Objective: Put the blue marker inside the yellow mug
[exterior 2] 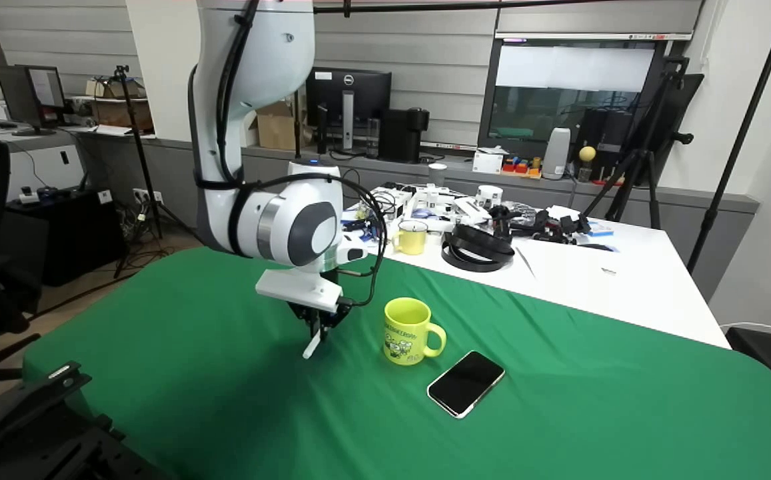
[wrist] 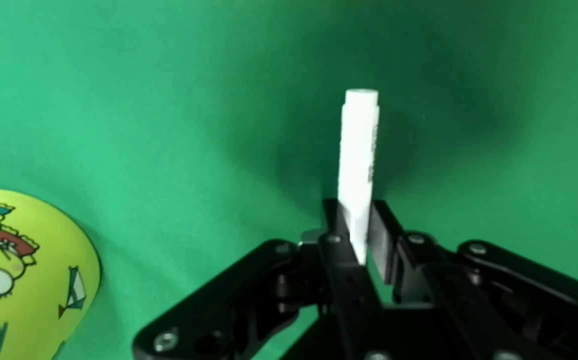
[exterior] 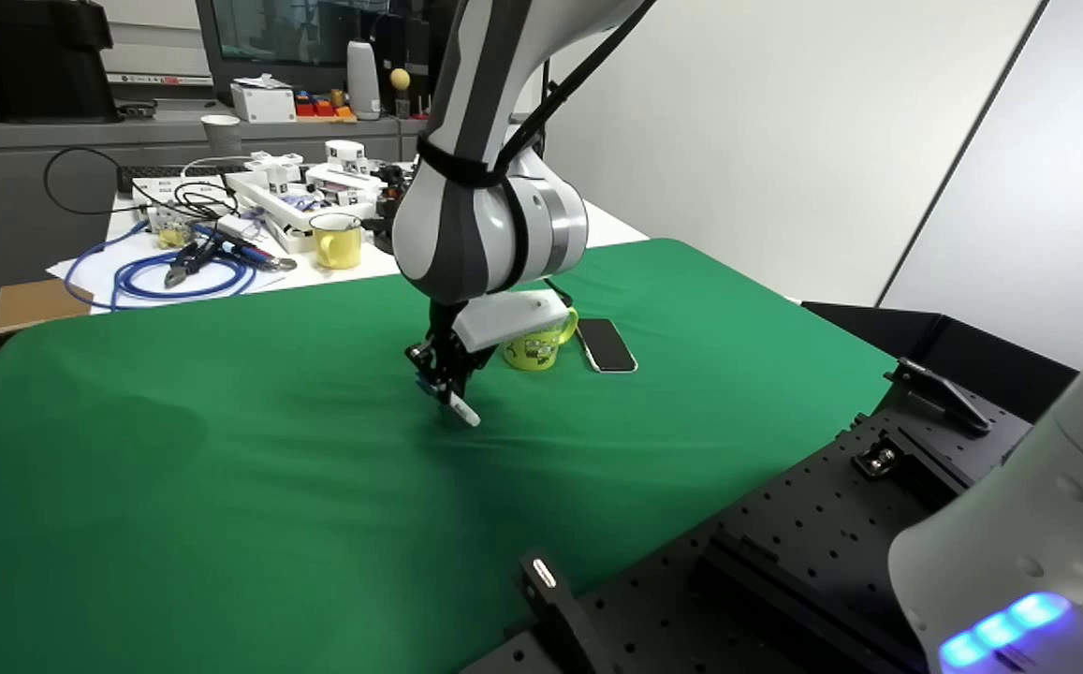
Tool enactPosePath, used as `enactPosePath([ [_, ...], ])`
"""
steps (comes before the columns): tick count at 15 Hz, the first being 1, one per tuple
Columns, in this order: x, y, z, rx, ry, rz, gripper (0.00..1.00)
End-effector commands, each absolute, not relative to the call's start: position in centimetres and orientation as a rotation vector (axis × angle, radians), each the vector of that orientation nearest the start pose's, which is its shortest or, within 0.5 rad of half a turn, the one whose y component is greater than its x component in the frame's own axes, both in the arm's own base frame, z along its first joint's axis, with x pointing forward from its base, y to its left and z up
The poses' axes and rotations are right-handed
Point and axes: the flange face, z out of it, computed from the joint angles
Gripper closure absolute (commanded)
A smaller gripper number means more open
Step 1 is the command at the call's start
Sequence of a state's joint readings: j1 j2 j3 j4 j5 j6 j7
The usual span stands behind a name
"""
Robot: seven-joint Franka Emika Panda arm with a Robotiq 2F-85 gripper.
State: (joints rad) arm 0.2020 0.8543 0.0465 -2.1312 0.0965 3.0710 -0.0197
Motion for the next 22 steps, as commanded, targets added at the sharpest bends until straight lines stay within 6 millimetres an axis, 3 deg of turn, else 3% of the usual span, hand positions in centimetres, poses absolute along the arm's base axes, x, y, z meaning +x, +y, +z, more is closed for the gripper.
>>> enactPosePath([
  [1,54.5,11.2,4.4,-3.008,-0.059,-0.077,0.96],
  [4,57.0,10.0,6.4,-2.929,0.081,0.069,0.96],
  [9,60.2,5.9,9.8,-2.762,0.255,0.375,0.96],
  [17,61.0,-2.0,12.9,-2.390,0.496,0.783,0.96],
  [22,60.9,-6.9,13.8,-2.216,0.686,0.838,0.96],
])
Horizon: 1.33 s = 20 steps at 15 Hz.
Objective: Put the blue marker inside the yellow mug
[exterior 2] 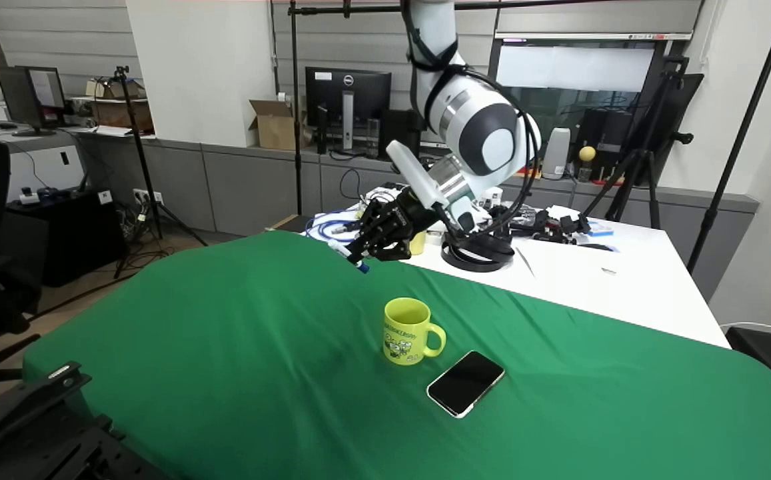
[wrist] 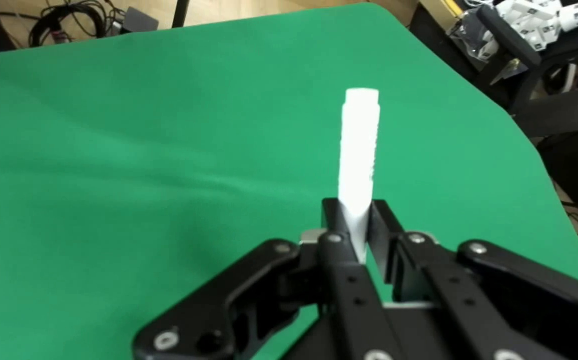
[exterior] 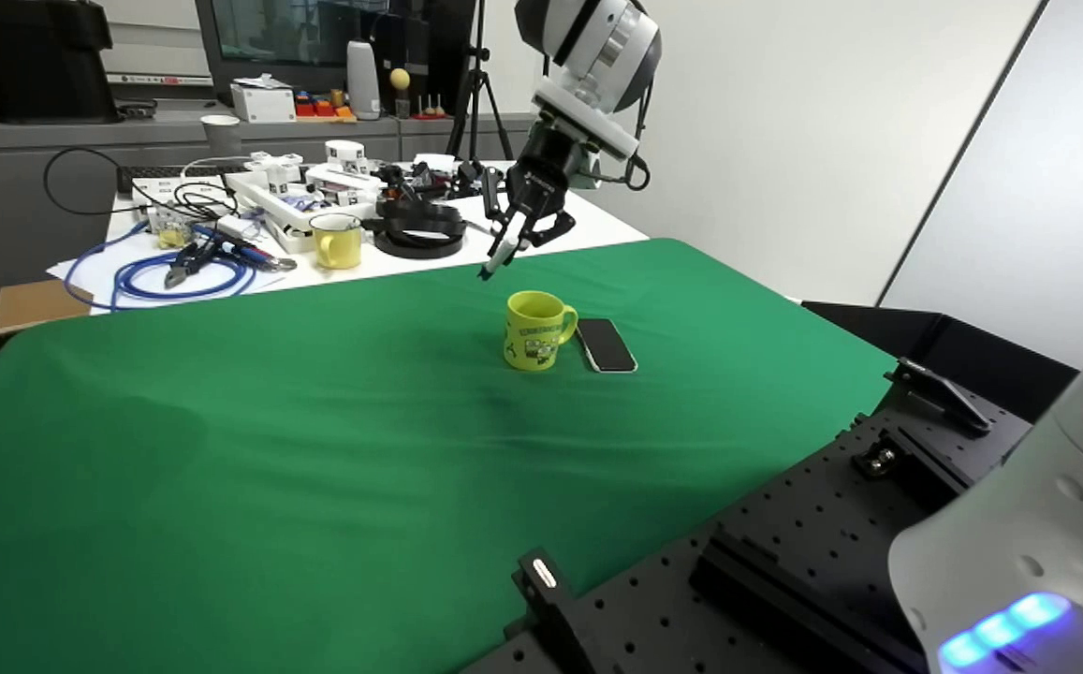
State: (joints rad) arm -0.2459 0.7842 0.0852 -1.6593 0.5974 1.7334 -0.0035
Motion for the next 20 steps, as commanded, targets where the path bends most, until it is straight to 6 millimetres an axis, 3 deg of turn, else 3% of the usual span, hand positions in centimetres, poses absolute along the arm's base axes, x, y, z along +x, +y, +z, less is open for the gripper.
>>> enactPosePath([
  [1,60.8,-7.9,13.7,-2.193,0.719,0.826,0.96],
  [5,60.3,-10.4,12.7,-2.126,0.822,0.784,0.96],
  [10,59.0,-11.5,11.2,-2.079,0.908,0.723,0.96],
  [20,55.3,-15.6,7.9,-2.004,1.118,0.668,0.96],
])
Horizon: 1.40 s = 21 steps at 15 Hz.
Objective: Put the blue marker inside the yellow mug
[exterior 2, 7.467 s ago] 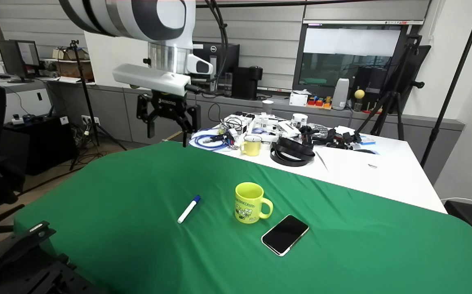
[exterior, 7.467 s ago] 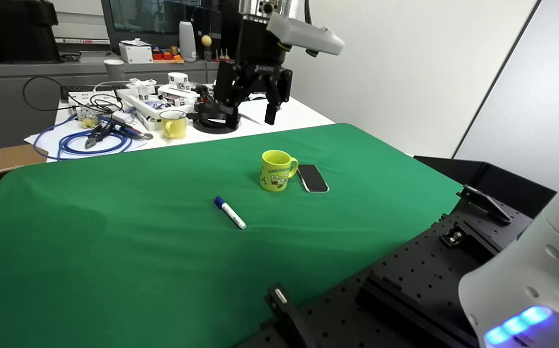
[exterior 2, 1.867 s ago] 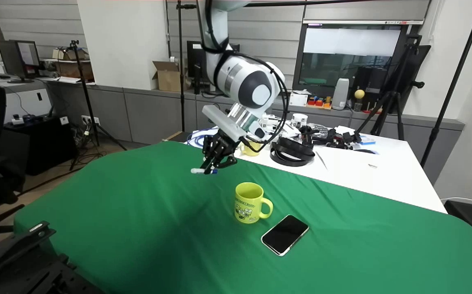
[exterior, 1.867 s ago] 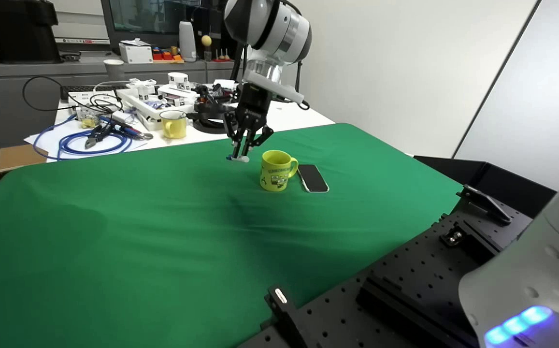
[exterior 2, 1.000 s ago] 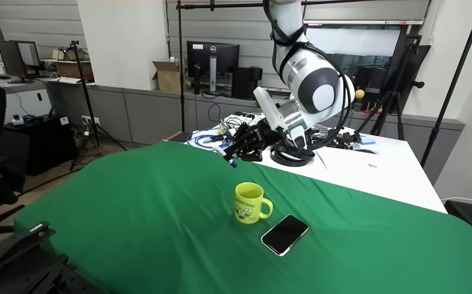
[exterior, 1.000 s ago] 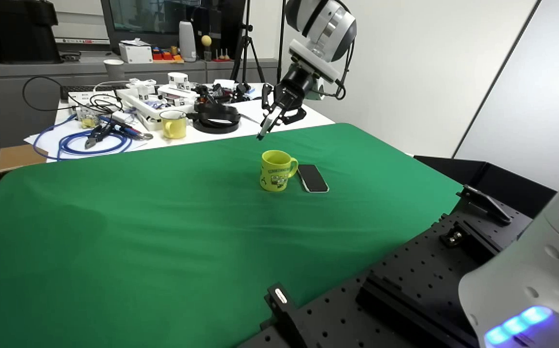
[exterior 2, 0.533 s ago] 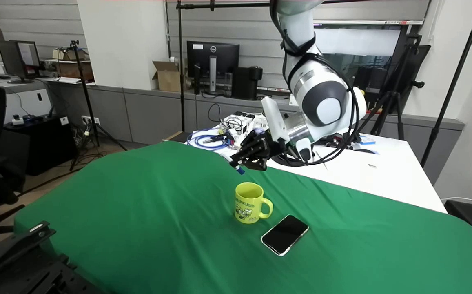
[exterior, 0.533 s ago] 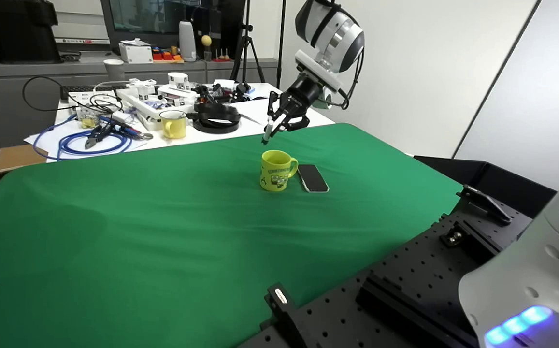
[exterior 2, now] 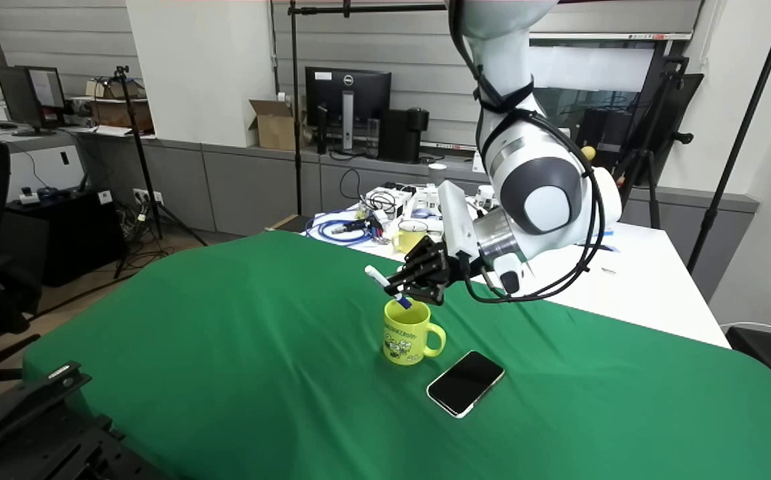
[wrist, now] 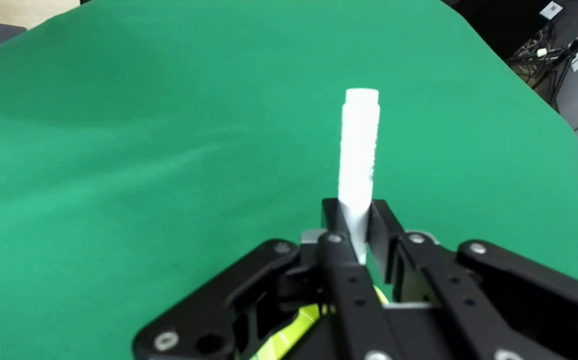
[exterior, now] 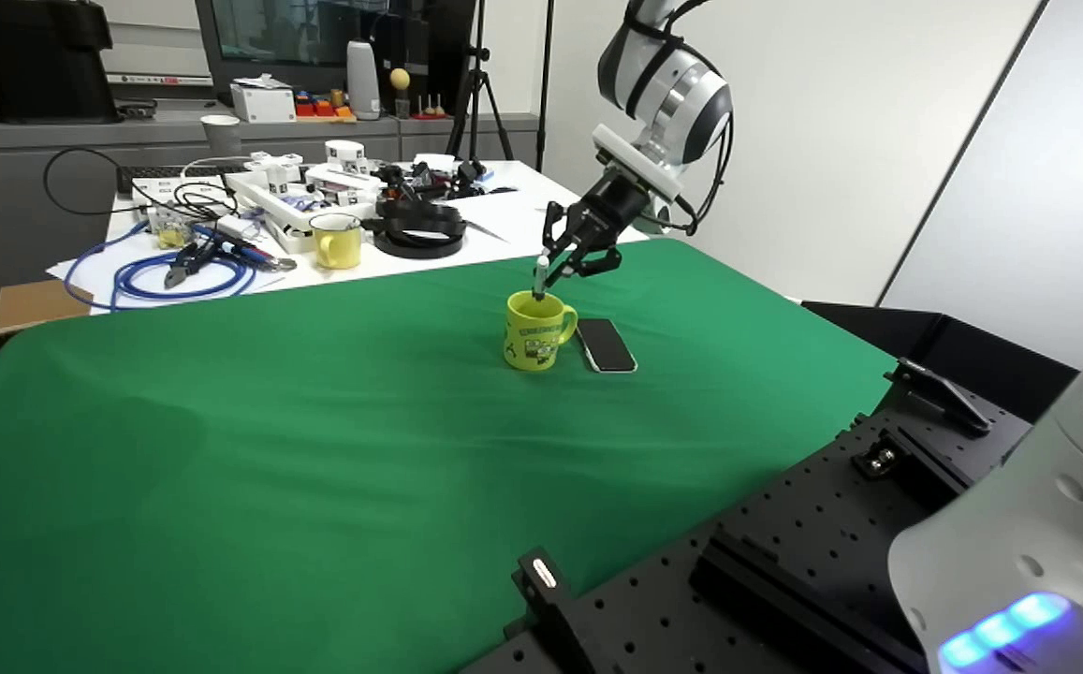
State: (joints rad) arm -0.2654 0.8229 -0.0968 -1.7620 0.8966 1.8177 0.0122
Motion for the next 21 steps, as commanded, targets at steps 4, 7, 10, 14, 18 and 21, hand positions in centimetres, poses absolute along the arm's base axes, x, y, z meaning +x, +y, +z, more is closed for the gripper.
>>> enactPosePath([
  [4,54.9,-17.2,6.9,-2.005,1.187,0.617,0.96],
  [7,55.1,-17.0,6.7,-2.027,1.184,0.604,0.57],
  [10,55.5,-16.2,7.0,-2.050,1.169,0.588,0.45],
  [14,55.9,-14.5,8.9,-2.072,1.089,0.566,0.16],
  [18,56.7,-12.8,12.6,-2.105,0.979,0.514,0.00],
  [21,57.1,-11.4,15.1,-2.132,0.915,0.471,0.00],
])
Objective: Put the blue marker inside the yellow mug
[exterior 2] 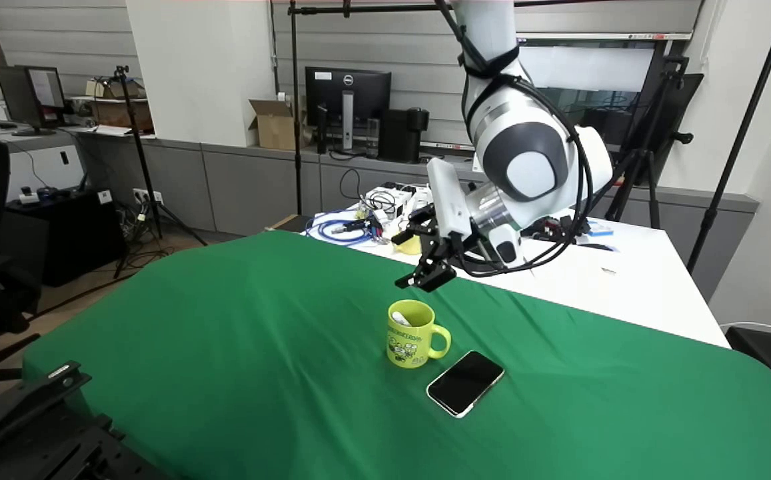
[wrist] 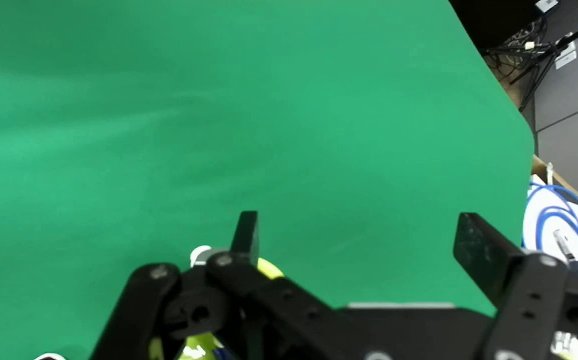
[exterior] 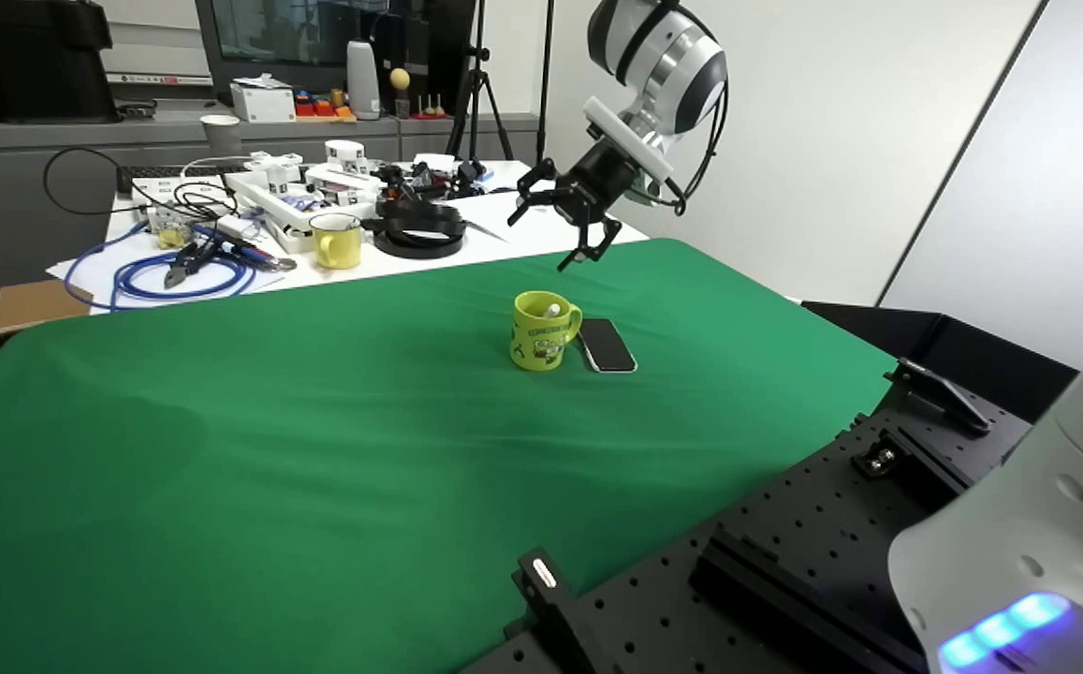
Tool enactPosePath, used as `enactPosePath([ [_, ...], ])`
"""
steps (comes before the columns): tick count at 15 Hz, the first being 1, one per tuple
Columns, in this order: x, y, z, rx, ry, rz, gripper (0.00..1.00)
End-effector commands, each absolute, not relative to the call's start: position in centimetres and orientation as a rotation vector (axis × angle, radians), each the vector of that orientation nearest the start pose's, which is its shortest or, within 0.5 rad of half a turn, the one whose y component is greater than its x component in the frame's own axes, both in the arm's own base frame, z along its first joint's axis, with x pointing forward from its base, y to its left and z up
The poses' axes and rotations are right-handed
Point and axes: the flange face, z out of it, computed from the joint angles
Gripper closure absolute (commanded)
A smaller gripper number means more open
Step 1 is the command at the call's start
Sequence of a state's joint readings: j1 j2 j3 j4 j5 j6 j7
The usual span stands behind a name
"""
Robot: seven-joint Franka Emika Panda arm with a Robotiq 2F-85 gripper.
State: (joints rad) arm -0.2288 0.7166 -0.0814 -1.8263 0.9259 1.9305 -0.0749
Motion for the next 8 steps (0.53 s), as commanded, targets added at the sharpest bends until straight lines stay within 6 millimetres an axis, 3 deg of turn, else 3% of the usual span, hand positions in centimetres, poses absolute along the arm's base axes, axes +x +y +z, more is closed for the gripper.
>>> enactPosePath([
  [1,57.2,-10.8,15.6,-2.142,0.892,0.465,0.00],
  [2,57.2,-10.3,16.0,-2.153,0.866,0.464,0.00],
  [3,58.0,-11.3,14.7,-2.145,0.891,0.475,0.00],
  [8,57.7,-10.3,15.3,-2.157,0.859,0.472,0.00],
])
